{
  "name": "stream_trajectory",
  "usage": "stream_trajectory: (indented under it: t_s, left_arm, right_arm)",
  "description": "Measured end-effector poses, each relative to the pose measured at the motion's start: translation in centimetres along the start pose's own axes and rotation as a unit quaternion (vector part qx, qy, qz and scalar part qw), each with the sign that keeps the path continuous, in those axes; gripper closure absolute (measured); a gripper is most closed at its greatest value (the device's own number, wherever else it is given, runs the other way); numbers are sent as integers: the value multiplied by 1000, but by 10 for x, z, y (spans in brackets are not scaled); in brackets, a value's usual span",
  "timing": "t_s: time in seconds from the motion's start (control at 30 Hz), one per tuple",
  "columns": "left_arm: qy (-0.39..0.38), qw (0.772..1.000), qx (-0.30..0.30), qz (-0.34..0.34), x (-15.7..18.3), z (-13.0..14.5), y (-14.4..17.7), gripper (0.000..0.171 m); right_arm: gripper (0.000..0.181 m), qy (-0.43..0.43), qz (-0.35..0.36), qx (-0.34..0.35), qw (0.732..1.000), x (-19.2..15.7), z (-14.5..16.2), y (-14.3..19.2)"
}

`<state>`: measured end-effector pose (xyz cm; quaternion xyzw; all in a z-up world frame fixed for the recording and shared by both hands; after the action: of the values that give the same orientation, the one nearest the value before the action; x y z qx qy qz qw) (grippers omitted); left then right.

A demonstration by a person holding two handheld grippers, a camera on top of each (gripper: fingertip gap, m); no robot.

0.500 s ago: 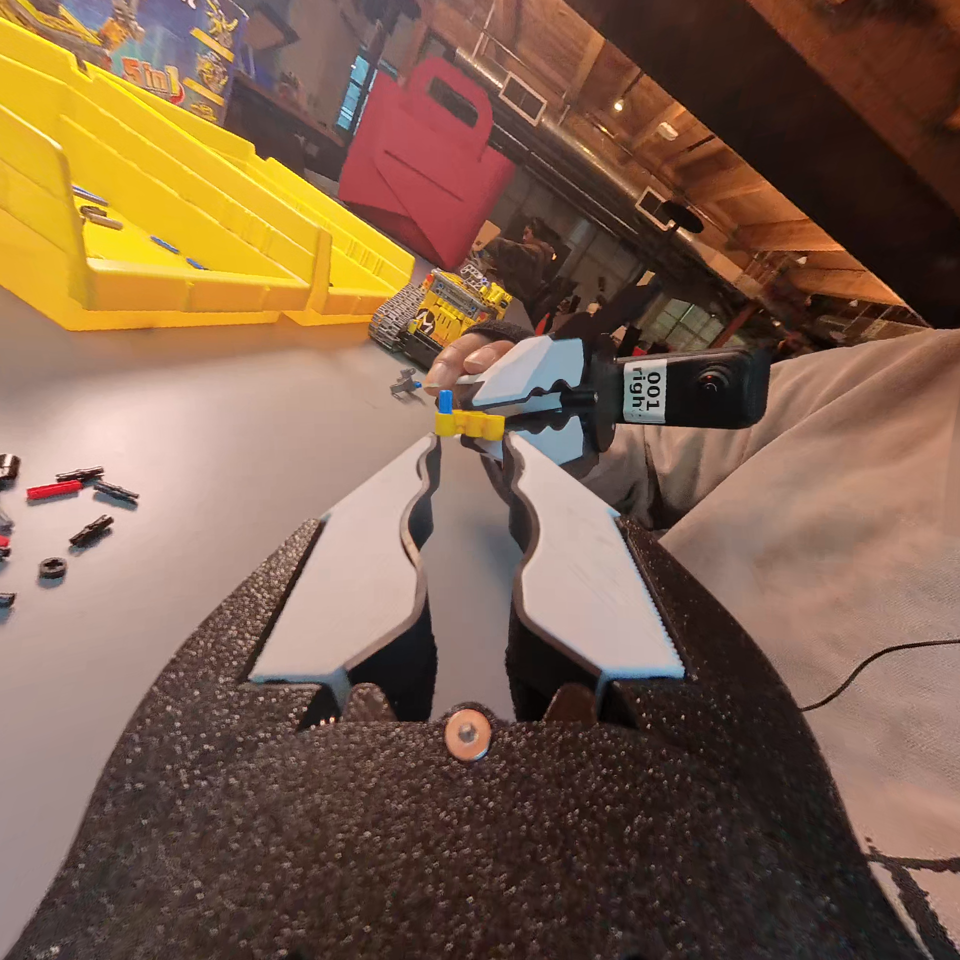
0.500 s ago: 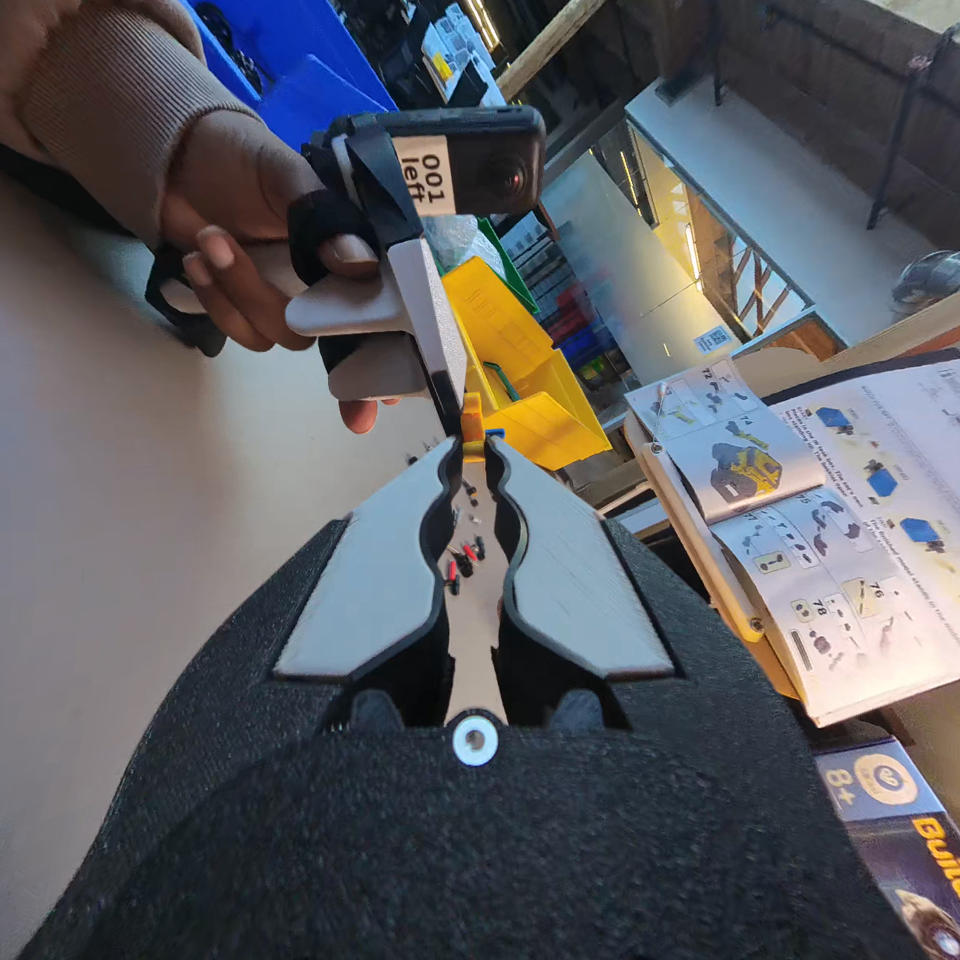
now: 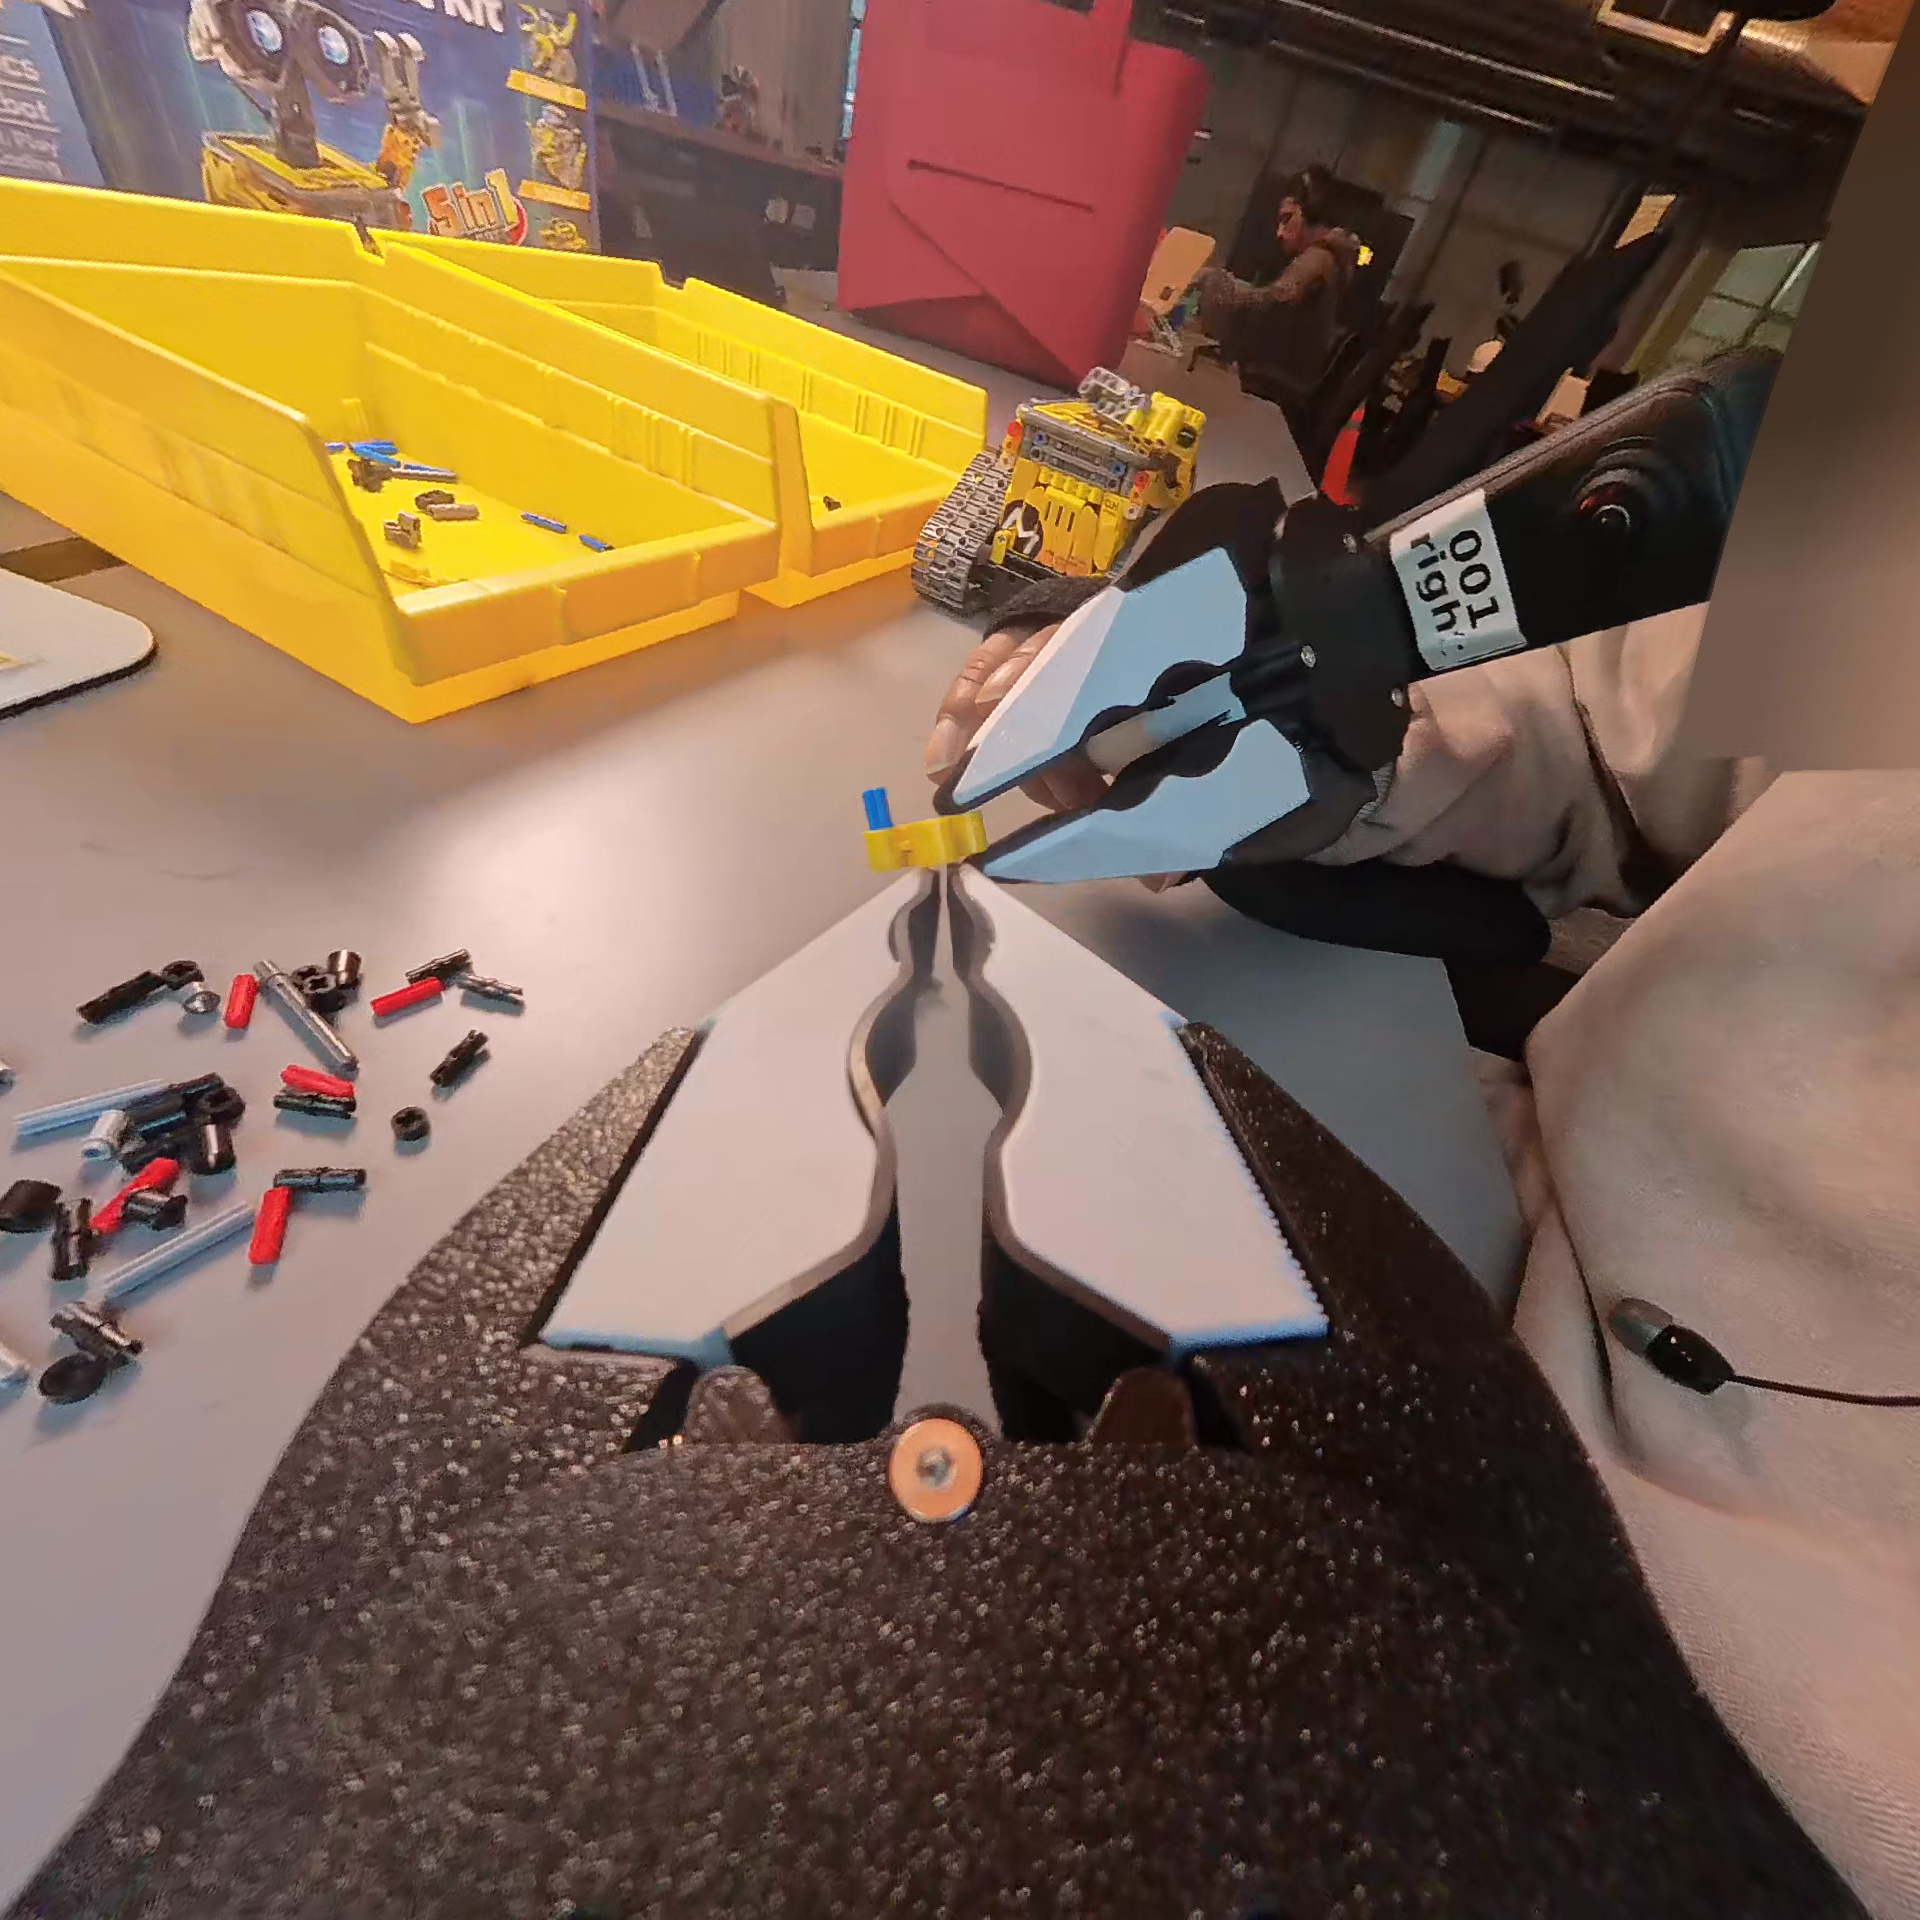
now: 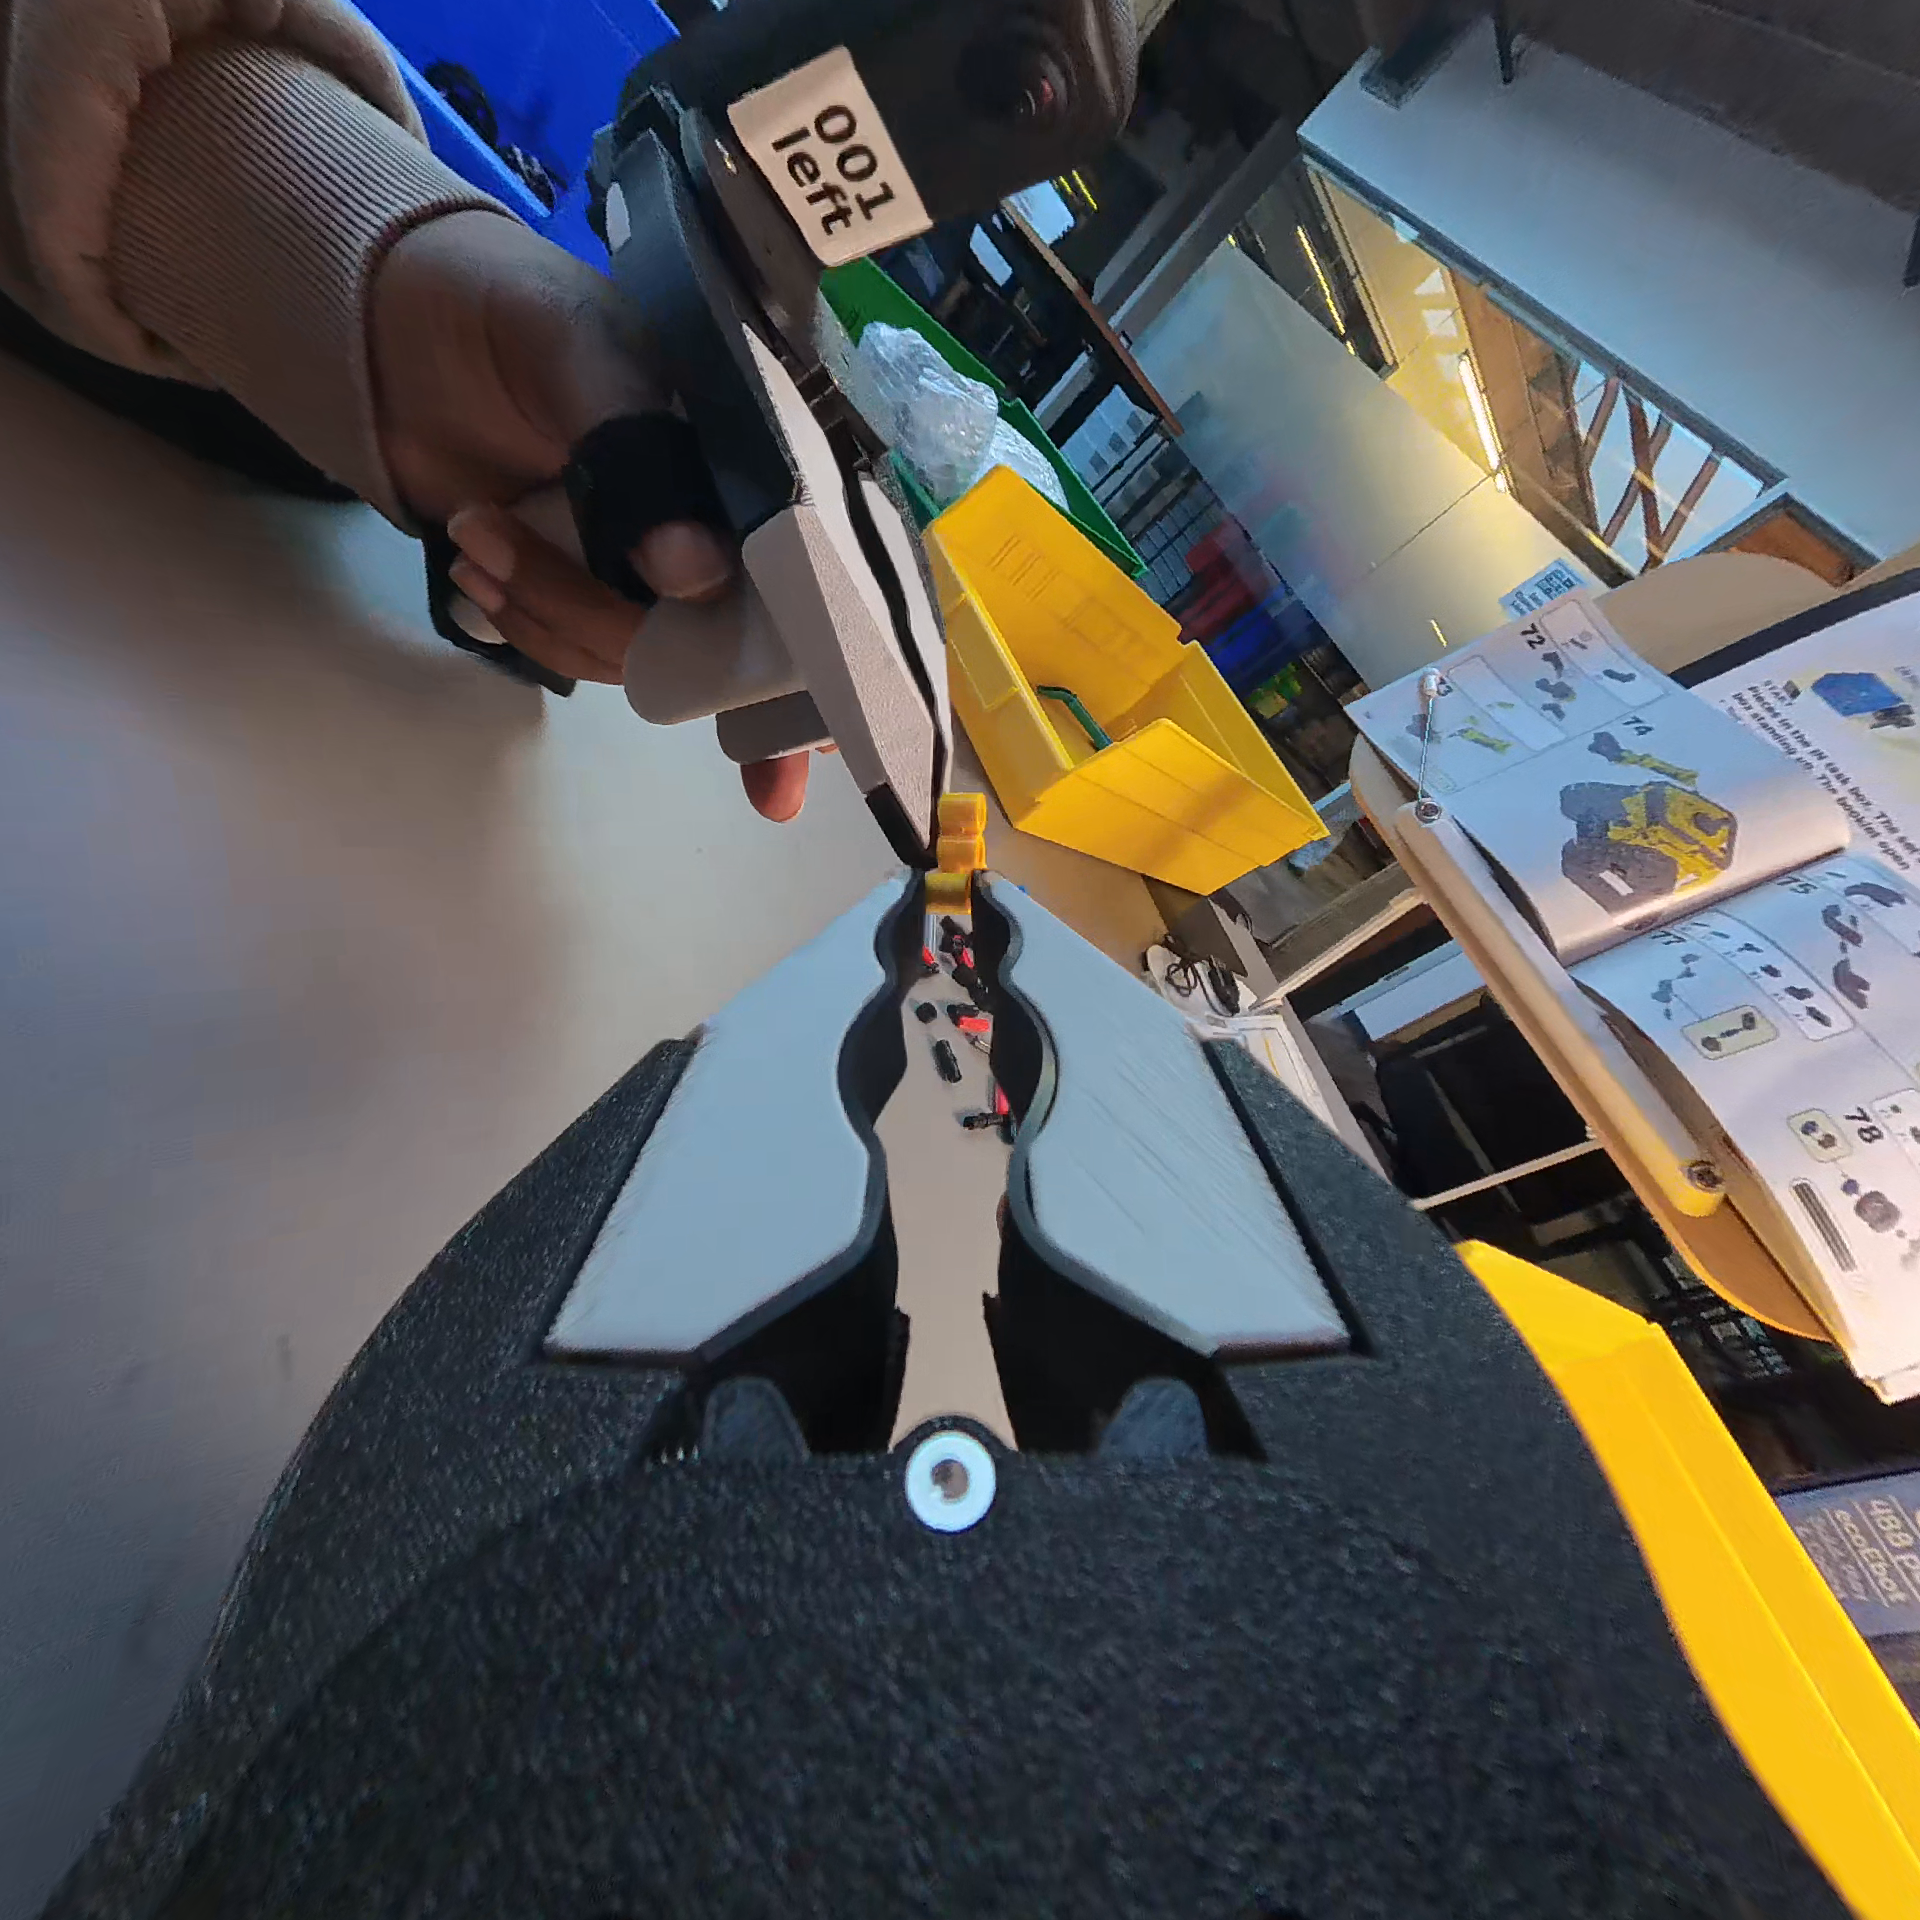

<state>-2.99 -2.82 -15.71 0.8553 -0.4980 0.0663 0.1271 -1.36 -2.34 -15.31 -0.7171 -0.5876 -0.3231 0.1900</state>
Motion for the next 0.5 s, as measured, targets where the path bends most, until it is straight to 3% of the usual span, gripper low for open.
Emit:
stream_trajectory:
  t_s: [0.1,0.2,0.33,0.4,0.5]
  left_arm:
    - [7,1000,8,-6,-4,-2,2,150]
    - [2,1000,-11,0,-2,3,-1,162]
    - [-6,1000,-29,-2,-2,8,-1,165]
    - [-32,998,-48,-11,-3,12,0,165]
    - [-118,988,-90,-46,-8,20,2,165]
  right_arm:
    - [176,-6,-4,-9,1000,0,4,0]
    - [176,-4,-13,-6,1000,-5,2,-1]
    - [175,-3,-25,-8,1000,-10,3,-1]
    - [174,-62,-60,-7,996,-15,5,-1]
    - [163,-210,-123,5,970,-12,6,3]
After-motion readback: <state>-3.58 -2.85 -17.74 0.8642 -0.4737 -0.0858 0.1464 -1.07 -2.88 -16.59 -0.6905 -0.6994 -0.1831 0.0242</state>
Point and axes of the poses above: each gripper's, where its closed fingertips meet, y back along the fingers, z out of its underside, x = y × z across the jaws, the point moved 1 cm from there along y, back along the fingers, and after that the axes turned 2 degrees about z, right-handed, at the moved point
